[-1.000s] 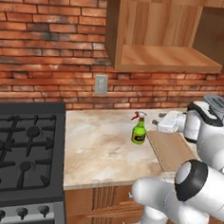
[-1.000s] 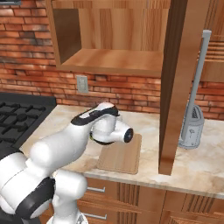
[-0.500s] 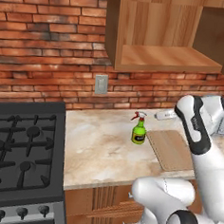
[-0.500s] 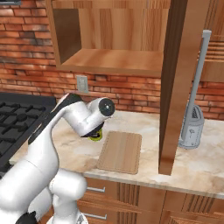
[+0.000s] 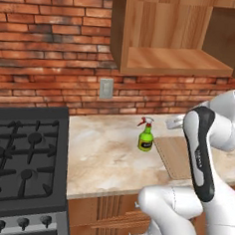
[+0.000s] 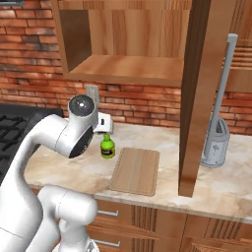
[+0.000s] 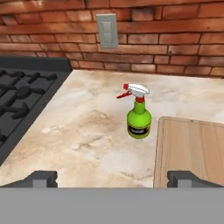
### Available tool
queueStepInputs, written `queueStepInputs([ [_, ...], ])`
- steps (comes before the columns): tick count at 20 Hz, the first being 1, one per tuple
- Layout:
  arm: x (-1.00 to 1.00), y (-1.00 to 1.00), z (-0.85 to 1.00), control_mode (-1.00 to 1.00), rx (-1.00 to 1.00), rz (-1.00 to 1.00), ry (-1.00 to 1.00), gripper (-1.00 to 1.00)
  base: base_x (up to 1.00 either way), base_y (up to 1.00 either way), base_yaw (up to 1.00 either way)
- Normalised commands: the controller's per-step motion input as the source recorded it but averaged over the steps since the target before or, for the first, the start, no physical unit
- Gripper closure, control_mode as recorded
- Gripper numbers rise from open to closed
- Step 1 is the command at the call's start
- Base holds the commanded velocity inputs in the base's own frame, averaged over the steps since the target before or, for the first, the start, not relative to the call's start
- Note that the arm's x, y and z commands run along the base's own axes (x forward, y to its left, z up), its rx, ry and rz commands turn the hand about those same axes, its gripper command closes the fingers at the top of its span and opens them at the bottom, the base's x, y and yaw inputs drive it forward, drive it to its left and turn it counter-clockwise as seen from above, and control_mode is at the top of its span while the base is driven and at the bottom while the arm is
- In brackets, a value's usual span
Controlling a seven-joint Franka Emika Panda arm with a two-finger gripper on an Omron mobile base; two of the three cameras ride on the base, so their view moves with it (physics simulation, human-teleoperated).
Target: Grab the spray bottle from the cabinet, then place it next to the cutting board for sanitizing. Then grab the dish brush from the countertop next to the sink and place it next to the cutting board.
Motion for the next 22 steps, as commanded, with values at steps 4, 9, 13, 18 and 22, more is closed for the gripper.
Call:
queueStepInputs([
  [4,-0.53,0.03,0.38,-1.0,-0.07,-0.17,0.12,-1.0,0.0,0.0,0.0],
  [9,-0.31,0.01,0.25,-1.0,0.0,-0.2,-0.12,-1.0,0.0,0.0,0.0],
  [13,-0.48,0.06,0.24,-1.0,-0.05,-0.17,-0.19,-1.0,0.0,0.0,0.0],
  [18,-0.39,0.01,0.15,-1.0,-0.12,-0.19,-0.17,-1.0,0.0,0.0,0.0],
  [22,-0.3,0.03,0.43,-1.0,-0.04,-0.05,-0.2,-1.0,0.0,0.0,0.0],
])
